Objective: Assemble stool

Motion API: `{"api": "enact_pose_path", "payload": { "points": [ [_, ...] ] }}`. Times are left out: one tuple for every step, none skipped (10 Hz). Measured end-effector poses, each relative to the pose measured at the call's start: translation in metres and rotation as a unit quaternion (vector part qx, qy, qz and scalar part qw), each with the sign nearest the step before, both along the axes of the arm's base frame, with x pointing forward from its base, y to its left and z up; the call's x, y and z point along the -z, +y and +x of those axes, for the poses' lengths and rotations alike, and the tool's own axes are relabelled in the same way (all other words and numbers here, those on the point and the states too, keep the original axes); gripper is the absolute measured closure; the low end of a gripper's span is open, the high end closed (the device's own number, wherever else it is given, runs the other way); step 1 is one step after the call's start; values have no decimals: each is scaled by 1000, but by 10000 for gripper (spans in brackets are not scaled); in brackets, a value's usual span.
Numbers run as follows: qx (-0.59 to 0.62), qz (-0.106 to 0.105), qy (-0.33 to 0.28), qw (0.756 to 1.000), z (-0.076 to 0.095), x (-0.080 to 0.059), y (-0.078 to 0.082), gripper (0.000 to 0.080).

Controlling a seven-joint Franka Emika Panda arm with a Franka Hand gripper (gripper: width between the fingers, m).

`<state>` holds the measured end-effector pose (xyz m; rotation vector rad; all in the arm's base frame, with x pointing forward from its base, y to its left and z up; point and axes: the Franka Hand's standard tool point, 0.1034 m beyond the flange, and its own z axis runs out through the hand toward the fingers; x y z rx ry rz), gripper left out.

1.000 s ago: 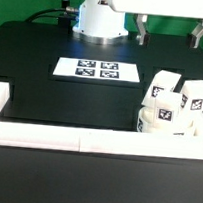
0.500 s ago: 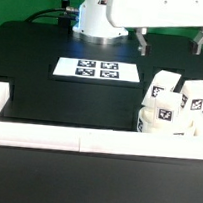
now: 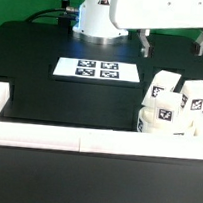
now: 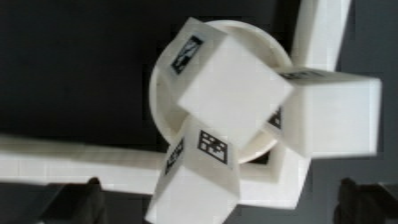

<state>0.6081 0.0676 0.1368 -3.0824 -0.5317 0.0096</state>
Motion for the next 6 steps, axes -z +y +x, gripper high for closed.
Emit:
{"api": "enact_pose_path", "payload": {
  "points": [
    [-28,0,4,1000,-7,8,3,151],
    [-72,-2,-8,997,-6,11,5,151],
    [-114,-8,-29,993,-3,12,8,151],
    [-139,-11,-27,990,-4,12,5,151],
    [-165,-18,-26,986,-3,12,2,151],
    [-183,-23,-25,983,-3,12,0,151]
  ]
}}
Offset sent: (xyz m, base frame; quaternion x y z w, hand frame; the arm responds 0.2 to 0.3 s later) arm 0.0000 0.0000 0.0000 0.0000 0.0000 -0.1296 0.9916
